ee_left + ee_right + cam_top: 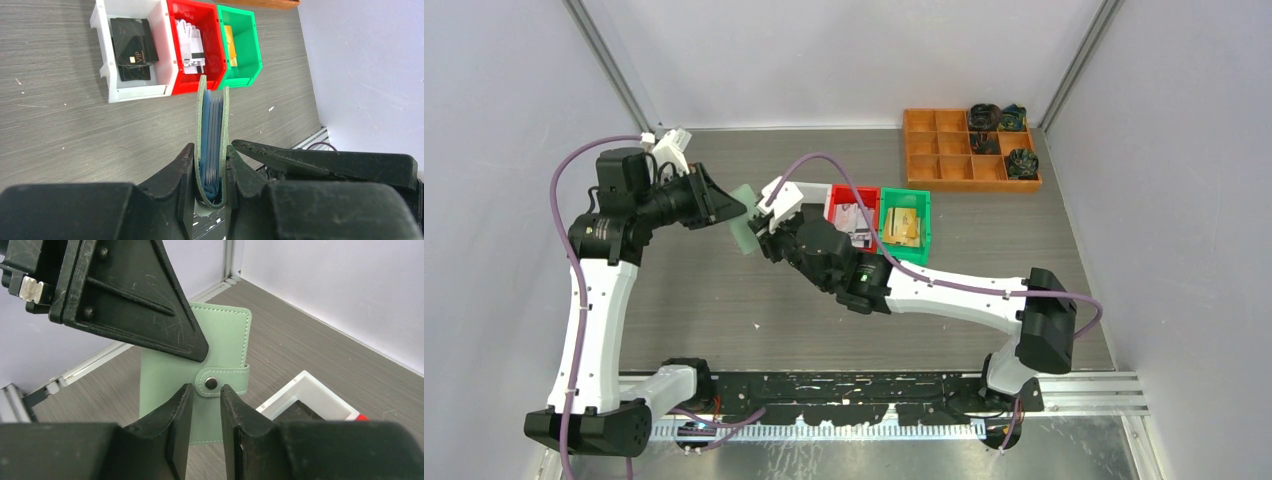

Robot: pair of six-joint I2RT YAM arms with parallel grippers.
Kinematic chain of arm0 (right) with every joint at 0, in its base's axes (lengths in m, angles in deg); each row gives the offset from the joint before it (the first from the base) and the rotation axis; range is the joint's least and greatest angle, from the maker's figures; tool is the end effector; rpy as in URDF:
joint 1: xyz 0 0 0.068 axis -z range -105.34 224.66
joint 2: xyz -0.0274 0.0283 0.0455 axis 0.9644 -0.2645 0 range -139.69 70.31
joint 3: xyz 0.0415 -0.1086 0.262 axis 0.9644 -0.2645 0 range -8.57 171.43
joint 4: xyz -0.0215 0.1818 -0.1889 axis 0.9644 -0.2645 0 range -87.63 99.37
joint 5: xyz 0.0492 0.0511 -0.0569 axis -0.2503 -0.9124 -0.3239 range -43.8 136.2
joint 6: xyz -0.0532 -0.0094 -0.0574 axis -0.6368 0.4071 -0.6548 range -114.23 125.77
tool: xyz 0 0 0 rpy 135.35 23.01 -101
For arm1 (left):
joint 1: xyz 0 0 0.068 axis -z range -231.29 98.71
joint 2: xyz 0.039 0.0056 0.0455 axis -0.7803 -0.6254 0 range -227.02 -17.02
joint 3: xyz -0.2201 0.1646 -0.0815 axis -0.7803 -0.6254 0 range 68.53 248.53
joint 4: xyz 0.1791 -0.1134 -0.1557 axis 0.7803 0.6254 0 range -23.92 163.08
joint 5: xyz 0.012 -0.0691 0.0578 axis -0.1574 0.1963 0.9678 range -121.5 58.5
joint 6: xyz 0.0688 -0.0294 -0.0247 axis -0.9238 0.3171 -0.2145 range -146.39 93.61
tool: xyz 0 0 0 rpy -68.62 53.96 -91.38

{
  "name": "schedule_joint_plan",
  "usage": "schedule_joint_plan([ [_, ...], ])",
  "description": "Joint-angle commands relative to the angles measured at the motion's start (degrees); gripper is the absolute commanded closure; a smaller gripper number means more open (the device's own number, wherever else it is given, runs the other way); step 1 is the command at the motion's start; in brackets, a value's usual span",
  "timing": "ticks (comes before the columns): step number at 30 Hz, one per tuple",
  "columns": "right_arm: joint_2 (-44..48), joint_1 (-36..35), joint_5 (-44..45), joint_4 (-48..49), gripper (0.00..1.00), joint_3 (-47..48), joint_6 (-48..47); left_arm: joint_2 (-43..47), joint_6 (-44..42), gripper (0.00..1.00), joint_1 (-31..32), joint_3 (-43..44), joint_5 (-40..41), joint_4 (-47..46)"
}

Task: Take the credit cards out of the card holder
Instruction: Open the card holder at the center of the board.

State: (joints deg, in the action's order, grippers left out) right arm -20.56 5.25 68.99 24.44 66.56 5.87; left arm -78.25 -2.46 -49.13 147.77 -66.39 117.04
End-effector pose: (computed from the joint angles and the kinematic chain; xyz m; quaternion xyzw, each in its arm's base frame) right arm 0.1702 0.3787 0.3810 -0.2822 0.6525 0.2774 0.6463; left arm 0.2090 -0.0465 0.4204 -0.0176 0.8502 -0.3594 0.3844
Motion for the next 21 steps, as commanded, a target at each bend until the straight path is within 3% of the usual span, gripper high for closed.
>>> schedule_joint_plan([
  [1, -1.54, -1.01, 8.06, 3.43, 0.69, 3.82, -5.35, 1.77, 3.56, 1.00, 0.19, 1.54, -2.58, -1.29],
  [8, -2.58, -2.22, 9.43, 8.43, 0.76, 3.21, -9.52, 1.20, 6.83, 1.00, 0.19, 2.21, -3.69, -1.13],
  [14, -4.21, -2.75, 15.86, 14.30, 0.99, 3.04, -13.58, 0.97, 6.38, 1.00, 0.19, 3.07, -3.86, -0.02],
  [21, -5.25, -2.29, 24.80, 21.21, 0.99, 3.57, -18.19, 1.18, 4.84, 1.00, 0.20, 2.58, -4.52, 0.90],
])
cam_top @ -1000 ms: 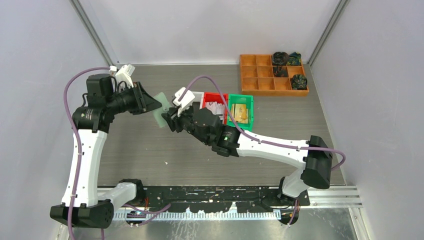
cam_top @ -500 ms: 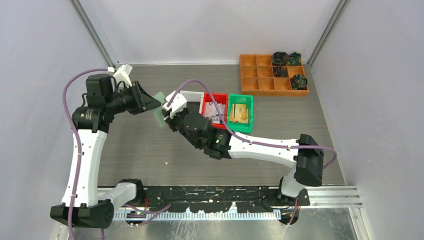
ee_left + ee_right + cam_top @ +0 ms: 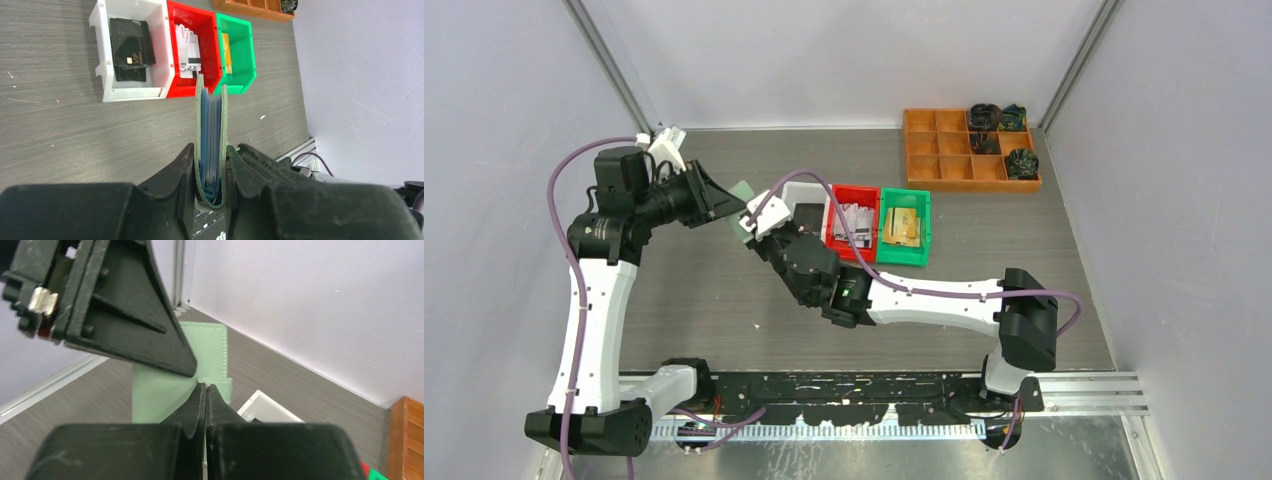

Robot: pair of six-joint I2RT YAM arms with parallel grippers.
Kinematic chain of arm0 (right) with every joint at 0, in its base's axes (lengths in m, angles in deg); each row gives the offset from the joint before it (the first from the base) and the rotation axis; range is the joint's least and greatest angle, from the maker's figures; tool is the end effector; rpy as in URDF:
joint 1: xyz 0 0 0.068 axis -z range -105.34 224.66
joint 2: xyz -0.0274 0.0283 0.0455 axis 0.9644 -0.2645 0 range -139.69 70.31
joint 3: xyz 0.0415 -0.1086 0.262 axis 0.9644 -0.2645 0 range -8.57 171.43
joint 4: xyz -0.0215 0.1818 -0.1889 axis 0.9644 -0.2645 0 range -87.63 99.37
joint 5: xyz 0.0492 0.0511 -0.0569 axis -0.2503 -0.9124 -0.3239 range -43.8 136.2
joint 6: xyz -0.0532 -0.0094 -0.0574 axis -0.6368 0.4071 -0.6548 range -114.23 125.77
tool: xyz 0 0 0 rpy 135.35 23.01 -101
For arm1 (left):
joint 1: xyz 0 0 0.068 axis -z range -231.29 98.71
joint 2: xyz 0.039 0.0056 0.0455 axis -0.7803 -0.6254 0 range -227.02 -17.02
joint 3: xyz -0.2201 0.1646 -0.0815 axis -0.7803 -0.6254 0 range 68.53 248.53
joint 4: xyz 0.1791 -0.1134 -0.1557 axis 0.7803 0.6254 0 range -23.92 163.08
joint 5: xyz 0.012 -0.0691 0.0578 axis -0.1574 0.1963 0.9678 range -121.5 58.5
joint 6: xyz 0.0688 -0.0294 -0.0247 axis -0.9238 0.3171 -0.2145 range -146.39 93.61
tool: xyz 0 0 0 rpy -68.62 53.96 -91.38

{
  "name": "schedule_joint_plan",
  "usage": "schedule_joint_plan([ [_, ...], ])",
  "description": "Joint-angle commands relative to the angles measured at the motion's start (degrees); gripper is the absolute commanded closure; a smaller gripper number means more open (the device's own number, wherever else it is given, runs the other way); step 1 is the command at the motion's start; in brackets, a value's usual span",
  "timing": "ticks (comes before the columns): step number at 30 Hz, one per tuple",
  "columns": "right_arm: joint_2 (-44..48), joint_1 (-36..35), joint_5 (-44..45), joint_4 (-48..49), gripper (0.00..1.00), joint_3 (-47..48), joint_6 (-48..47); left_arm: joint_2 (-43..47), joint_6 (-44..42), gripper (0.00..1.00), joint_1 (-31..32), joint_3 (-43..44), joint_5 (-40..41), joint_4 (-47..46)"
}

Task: Take the credit cards out of the card holder
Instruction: Open the card holder at the center of the board.

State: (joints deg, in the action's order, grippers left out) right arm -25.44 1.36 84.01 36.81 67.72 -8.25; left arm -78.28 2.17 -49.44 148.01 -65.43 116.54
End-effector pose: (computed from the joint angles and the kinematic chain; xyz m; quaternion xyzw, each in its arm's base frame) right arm 0.1623 0.3968 0.3825 -0.2517 0.6179 0.1683 0.7256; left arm 0.2104 -0.0444 0.4222 -0.0563 0.8475 -0.3677 0.3788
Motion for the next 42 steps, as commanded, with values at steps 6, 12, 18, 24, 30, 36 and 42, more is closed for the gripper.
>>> schedule_joint_plan([
  [6, 2.41, 3.60, 11.80, 9.07, 0.99, 0.74, -1.39, 1.19, -2.05, 1.00, 0.46, 2.96, -6.14, 2.54],
  [12, 11.73, 8.31, 1.62, -3.34, 0.95, -4.24, 16.83, 1.72, -6.05, 1.00, 0.52, 4.00, -6.34, 2.47],
  [18, 24.15, 21.28, -28.05, -9.50, 0.19, -14.40, 43.27, 1.24, -10.55, 1.00, 0.51, 6.12, -9.47, 2.10],
  [24, 30.38, 24.08, -43.56, -2.25, 0.03, -23.26, 50.76, 1.66, -9.91, 1.00, 0.46, 6.43, -15.76, -1.26],
  [30, 26.35, 24.04, -52.63, 14.69, 0.01, -26.49, 60.24, 1.93, -5.71, 1.00, 0.47, 6.96, -22.47, -6.20],
  [36, 20.27, 23.95, -55.69, 22.56, 0.00, -23.80, 64.47, 2.29, -3.52, 1.00, 0.50, 7.48, -26.41, -7.80],
  [42, 17.23, 23.47, -54.52, 22.96, 0.02, -20.13, 64.56, 2.79, -2.19, 1.00, 0.45, 7.45, -27.13, -8.60],
])
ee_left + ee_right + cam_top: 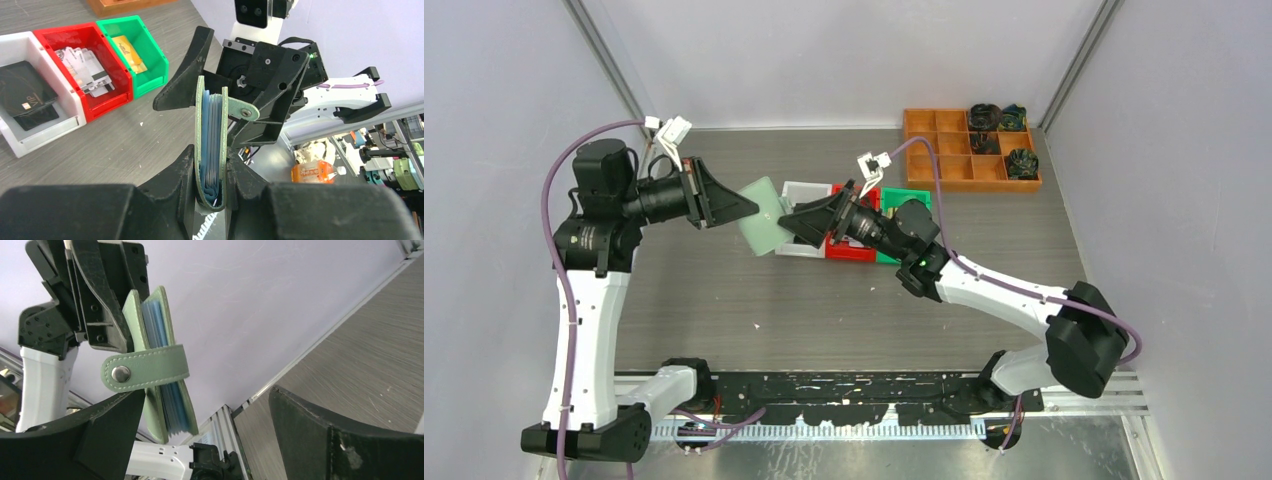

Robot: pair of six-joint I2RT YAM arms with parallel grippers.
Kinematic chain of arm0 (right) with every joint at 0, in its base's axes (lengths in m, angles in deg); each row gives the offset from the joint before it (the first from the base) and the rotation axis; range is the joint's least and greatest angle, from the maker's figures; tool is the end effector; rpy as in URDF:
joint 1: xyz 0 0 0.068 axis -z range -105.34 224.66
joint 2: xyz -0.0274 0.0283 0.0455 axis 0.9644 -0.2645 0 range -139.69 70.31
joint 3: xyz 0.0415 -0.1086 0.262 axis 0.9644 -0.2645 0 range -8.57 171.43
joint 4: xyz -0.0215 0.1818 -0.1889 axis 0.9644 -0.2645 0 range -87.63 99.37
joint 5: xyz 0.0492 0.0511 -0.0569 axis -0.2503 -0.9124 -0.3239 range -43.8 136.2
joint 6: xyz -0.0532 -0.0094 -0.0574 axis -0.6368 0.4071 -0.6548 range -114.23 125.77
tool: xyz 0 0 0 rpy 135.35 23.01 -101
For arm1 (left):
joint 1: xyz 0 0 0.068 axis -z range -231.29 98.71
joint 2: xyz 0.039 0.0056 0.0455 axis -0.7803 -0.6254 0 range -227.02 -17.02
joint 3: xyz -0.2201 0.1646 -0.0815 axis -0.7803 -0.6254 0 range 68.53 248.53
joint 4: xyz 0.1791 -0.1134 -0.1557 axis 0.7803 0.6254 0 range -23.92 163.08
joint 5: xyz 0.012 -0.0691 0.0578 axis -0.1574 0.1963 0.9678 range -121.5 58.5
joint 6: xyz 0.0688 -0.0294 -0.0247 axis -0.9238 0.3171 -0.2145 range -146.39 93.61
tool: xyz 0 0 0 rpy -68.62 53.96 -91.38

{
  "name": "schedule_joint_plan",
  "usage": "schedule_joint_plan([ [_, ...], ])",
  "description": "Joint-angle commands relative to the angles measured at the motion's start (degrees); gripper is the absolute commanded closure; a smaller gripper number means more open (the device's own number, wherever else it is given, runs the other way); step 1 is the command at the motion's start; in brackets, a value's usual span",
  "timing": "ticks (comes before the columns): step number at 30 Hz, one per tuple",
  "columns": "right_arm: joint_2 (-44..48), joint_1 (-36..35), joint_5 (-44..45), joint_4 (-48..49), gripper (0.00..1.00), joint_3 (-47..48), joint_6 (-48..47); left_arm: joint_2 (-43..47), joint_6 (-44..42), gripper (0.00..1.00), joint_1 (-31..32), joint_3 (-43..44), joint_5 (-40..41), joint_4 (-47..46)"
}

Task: Take the credit cards out of the card holder
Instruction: Open the card holder at the center of the board.

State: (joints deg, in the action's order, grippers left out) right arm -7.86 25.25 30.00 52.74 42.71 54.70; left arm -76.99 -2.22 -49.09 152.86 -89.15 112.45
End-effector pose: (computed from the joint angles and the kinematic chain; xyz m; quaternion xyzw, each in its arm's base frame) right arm 0.2090 0.2731 0.3672 -0.1154 0.5920 0.6553 0.4548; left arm 0.1804 -0.0640 0.4695 0.1263 0.7644 -0.5009 0.3858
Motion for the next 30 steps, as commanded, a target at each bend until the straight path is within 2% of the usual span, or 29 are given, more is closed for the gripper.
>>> schedule_joint_plan([
  [1, -0.78, -0.40, 0.49, 6.74, 0.05, 5.51, 1.84, 1.51, 2.58, 1.00, 0.09, 2.47, -3.75, -4.89],
  [2, -1.24, -0.42, 1.28, 6.39, 0.11, 6.22, 2.19, 1.58, 3.02, 1.00, 0.09, 2.38, -3.93, -5.22],
  [3, -1.79, -0.36, 2.30, 6.00, 0.23, 7.02, 2.53, 1.53, 3.24, 1.00, 0.11, 2.28, -4.19, -5.59],
  [4, -2.25, -0.41, 3.30, 5.40, 0.32, 7.71, 3.14, 1.60, 3.45, 1.00, 0.11, 2.24, -4.33, -5.74],
  [6, -3.12, -0.42, 4.16, 5.93, 0.45, 8.75, 4.59, 1.68, 3.53, 1.00, 0.15, 2.15, -4.74, -6.11],
  [13, -5.61, -0.35, 0.42, 12.85, 0.61, 9.81, 12.76, 1.88, 4.03, 1.00, 0.13, 1.89, -6.04, -7.14],
  [19, -5.13, 0.76, 1.66, 15.38, 0.89, 7.29, 18.36, 2.21, 5.63, 1.00, 0.09, 1.63, -7.07, -9.36],
  [20, -4.88, 0.92, 1.70, 15.42, 0.92, 7.18, 18.68, 2.21, 5.33, 0.96, 0.09, 1.55, -6.78, -9.21],
  [22, -4.03, 1.30, 1.75, 14.61, 0.95, 7.16, 18.59, 2.08, 3.66, 0.68, 0.09, 1.46, -6.57, -7.90],
  [23, -3.45, 1.49, 1.52, 13.71, 0.97, 7.28, 18.02, 1.96, 2.13, 0.57, 0.17, 1.37, -6.37, -6.42],
  [24, -2.70, 1.74, 1.26, 12.25, 0.98, 7.52, 17.25, 1.81, -0.16, 0.51, 0.14, 1.36, -5.90, -4.81],
  [26, -1.03, 1.86, 0.45, 7.47, 0.99, 8.31, 13.99, 1.53, -2.73, 0.44, 0.09, 0.84, -5.04, -1.87],
  [30, 2.07, 1.86, -1.92, -3.94, 0.99, 10.92, 6.03, 1.93, -4.90, 0.42, 0.09, -1.49, -5.72, -0.44],
])
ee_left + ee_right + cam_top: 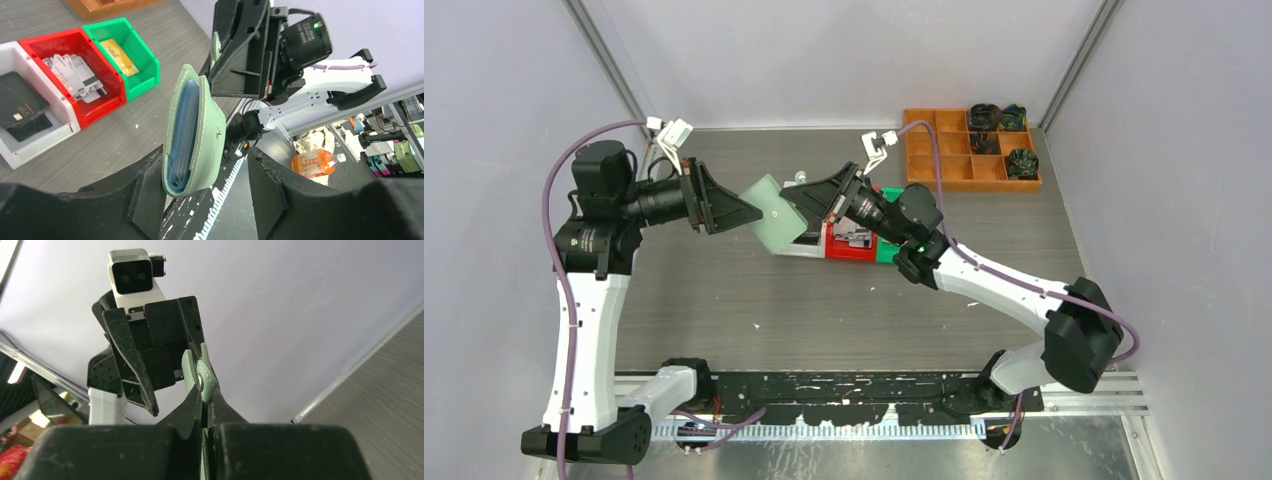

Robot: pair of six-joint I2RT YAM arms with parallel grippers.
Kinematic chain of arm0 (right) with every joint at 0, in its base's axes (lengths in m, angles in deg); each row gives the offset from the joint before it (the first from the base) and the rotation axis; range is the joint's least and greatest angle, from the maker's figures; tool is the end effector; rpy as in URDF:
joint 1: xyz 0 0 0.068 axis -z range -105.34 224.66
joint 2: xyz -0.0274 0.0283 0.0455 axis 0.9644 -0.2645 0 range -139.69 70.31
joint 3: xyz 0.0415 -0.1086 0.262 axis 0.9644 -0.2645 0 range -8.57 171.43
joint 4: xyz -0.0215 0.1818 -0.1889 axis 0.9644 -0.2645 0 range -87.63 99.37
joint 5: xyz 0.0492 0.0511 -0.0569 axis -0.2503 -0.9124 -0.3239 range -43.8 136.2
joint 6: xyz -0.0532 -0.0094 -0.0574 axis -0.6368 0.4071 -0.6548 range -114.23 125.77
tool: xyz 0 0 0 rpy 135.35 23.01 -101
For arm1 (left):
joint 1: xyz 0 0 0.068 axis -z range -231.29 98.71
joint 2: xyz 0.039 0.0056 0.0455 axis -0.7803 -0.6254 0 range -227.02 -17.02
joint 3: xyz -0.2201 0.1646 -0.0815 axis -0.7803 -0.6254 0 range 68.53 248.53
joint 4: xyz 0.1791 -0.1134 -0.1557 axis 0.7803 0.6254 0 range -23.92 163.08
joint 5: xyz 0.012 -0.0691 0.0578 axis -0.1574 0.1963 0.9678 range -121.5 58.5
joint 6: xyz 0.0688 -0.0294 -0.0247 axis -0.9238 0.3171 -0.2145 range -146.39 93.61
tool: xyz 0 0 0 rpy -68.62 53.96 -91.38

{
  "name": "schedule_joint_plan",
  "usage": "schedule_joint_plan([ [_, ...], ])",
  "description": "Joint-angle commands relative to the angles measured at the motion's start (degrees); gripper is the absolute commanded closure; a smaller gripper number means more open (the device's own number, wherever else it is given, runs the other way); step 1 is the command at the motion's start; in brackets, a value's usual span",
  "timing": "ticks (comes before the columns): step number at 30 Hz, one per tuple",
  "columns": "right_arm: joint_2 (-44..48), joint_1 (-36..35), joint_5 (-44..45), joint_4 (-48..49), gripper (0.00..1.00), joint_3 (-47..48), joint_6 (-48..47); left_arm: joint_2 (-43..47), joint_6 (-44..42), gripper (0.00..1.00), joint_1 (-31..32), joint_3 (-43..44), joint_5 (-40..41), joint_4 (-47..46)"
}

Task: Take the credit cards out of the card holder
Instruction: Open the card holder at the center of the board.

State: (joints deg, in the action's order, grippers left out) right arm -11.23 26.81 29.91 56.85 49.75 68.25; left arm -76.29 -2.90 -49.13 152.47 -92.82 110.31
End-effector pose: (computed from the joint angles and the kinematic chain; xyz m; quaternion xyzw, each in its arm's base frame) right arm 0.2249 0.2768 0.4037 -0.0497 0.5480 0.7264 0.4118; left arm 0.1748 -0.0658 0.4745 0.1590 0.7451 -0.5163 0.3913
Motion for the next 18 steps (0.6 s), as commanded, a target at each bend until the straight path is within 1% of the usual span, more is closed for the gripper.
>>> schedule_joint_plan([
  [1, 6.04, 0.31, -2.20, -9.76, 0.99, 4.17, -9.15, 1.43, -4.81, 0.42, 0.17, -1.48, -2.06, 2.04],
  [4, 7.39, 0.32, -4.41, -14.52, 0.99, 5.11, -13.44, 1.42, -6.38, 0.42, 0.14, -1.95, -2.73, 3.42],
  [8, 8.60, 0.33, -6.15, -19.42, 0.99, 6.20, -18.14, 1.45, -5.99, 0.41, 0.14, -1.36, -4.94, 3.49],
  [13, 9.23, 0.35, -6.78, -22.29, 0.99, 7.65, -20.81, 2.18, -6.12, 0.40, 0.20, -1.66, -6.93, 3.74],
  [18, 8.92, 0.39, -6.97, -23.81, 0.99, 8.98, -21.88, 2.23, -8.92, 0.40, 0.20, -2.15, -7.61, 6.62],
])
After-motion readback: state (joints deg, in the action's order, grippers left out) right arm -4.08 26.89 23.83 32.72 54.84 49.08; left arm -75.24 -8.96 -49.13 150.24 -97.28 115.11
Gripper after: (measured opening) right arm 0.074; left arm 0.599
